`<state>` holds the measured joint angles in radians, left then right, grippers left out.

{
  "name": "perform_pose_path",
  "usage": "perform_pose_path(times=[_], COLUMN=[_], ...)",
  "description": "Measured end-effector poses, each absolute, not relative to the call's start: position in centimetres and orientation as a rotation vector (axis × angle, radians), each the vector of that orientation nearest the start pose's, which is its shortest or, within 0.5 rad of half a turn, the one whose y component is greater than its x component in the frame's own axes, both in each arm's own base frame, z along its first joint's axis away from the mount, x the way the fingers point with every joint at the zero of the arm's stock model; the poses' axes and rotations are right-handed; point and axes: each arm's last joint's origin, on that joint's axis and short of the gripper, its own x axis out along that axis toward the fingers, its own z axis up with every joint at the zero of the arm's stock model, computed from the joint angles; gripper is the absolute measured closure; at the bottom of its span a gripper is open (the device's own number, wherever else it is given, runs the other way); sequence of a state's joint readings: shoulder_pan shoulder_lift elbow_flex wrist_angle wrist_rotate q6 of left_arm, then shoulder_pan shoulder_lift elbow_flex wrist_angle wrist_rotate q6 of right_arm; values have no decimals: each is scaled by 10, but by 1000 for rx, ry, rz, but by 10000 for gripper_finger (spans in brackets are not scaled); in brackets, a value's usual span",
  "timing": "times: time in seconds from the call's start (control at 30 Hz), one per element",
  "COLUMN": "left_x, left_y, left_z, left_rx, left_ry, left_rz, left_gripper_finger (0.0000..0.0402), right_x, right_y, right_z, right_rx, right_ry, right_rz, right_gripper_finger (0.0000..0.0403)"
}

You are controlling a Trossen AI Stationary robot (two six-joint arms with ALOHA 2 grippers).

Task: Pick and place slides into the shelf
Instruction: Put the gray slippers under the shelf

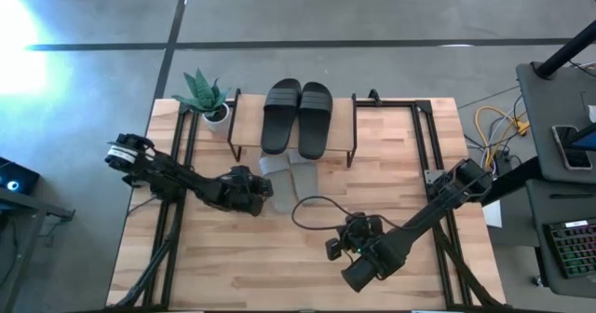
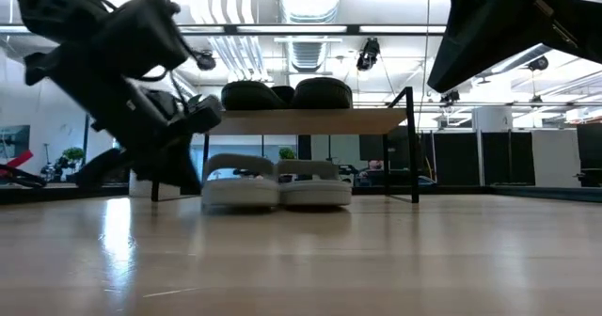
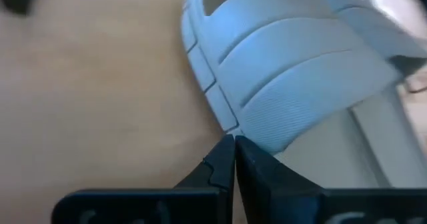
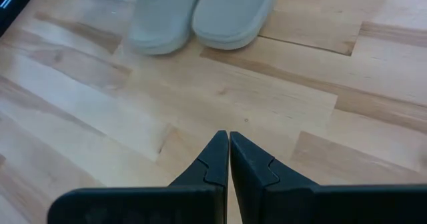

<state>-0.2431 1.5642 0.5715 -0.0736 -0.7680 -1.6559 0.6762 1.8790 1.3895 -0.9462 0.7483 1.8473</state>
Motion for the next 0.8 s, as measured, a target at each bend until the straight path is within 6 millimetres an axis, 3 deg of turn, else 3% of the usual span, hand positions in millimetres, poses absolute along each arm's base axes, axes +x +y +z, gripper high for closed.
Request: perform_pose_path(times=[0.17,0.4,0.6,0.8], left_x=[252,247,244,235], left_y=[-32,-36,-77,-119], left_z=[124,120,142,163], left_rx=[-913,-889,-926,-955], left_ry=[299,418,418,400], left_rz=[1008,976,769,603], left_gripper_finger=[402,402,402,402], right_x=[290,289,290,315], right_y=[208,208,197,168], right_z=[205,204,193,180], right_rx=[733,739,814,816], right_ry=[598,630,754,843], right_rz=[-888,-895,-950,-877], right_gripper_finger=[394,394,394,394])
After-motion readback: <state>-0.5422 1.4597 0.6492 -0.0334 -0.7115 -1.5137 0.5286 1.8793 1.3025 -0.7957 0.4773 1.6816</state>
